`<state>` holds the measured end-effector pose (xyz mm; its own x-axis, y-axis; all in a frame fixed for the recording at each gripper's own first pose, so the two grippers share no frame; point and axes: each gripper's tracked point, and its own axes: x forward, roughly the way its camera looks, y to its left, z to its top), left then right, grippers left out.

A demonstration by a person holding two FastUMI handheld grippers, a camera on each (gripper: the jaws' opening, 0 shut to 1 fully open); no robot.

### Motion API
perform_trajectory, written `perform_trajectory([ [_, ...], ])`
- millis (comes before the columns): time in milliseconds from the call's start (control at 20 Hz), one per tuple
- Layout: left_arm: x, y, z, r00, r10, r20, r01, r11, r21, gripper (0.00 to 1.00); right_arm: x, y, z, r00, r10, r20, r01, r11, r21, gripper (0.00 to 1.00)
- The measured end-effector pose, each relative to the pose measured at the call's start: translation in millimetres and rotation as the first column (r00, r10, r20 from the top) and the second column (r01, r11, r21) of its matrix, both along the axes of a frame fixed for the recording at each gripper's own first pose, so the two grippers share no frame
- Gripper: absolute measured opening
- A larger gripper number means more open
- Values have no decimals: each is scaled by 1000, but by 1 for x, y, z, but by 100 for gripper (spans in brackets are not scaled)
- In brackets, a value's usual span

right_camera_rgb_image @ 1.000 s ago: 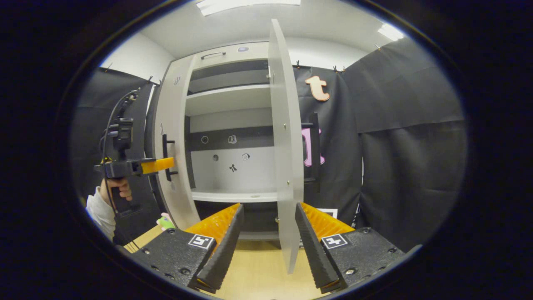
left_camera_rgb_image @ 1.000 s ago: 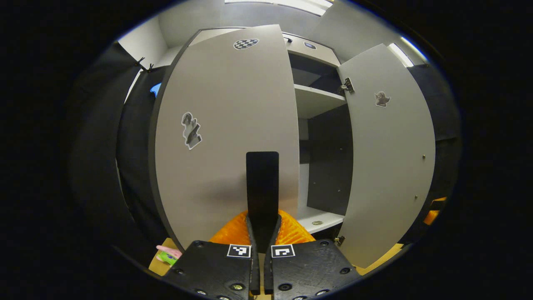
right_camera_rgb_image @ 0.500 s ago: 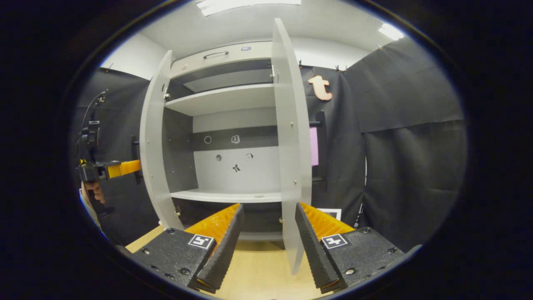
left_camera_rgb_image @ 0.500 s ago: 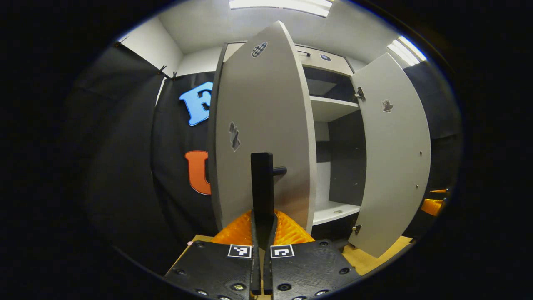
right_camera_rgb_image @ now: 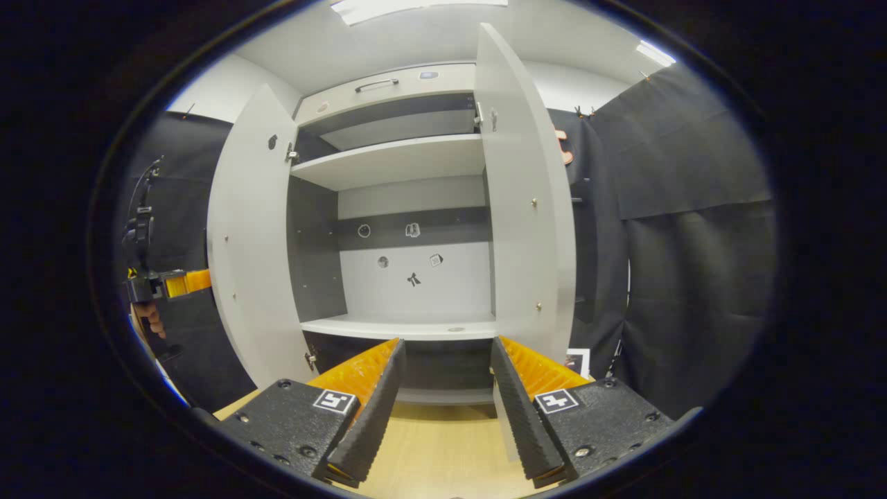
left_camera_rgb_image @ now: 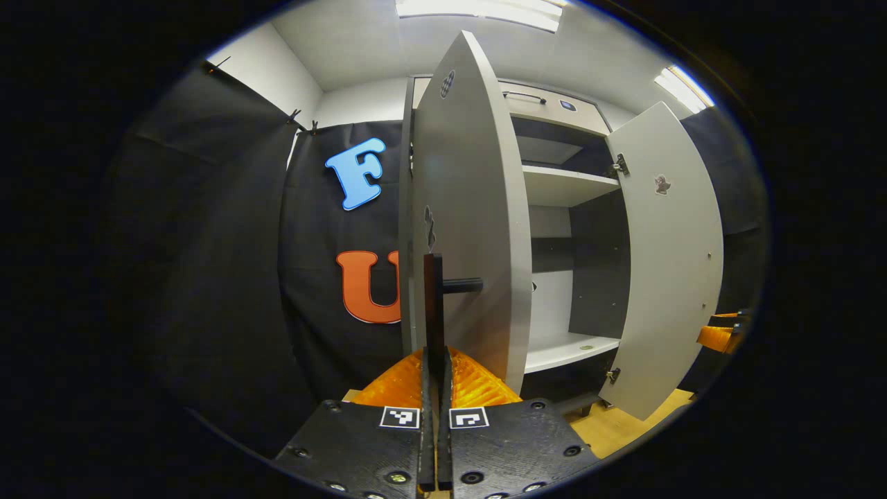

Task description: Open the right door of the double-door shoe cabinet with the right hand, and open the left door with the left hand.

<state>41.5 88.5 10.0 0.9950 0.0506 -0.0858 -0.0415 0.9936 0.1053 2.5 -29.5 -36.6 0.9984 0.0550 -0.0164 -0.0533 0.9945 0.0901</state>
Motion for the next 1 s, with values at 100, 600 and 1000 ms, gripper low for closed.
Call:
perform_trajectory([
  [100,-2,15,1,999,36,6,-36,999,22,1,1,6,0,1000,6,2,-6,1000,-5,80],
  [600,-9,59,-1,997,71,-3,-71,997,-26,0,6,22,-6,1000,3,-10,-4,999,-33,80],
  [1000,-48,-19,-25,988,110,105,-90,980,-176,0,5,36,-18,999,37,-26,-38,999,-20,80],
])
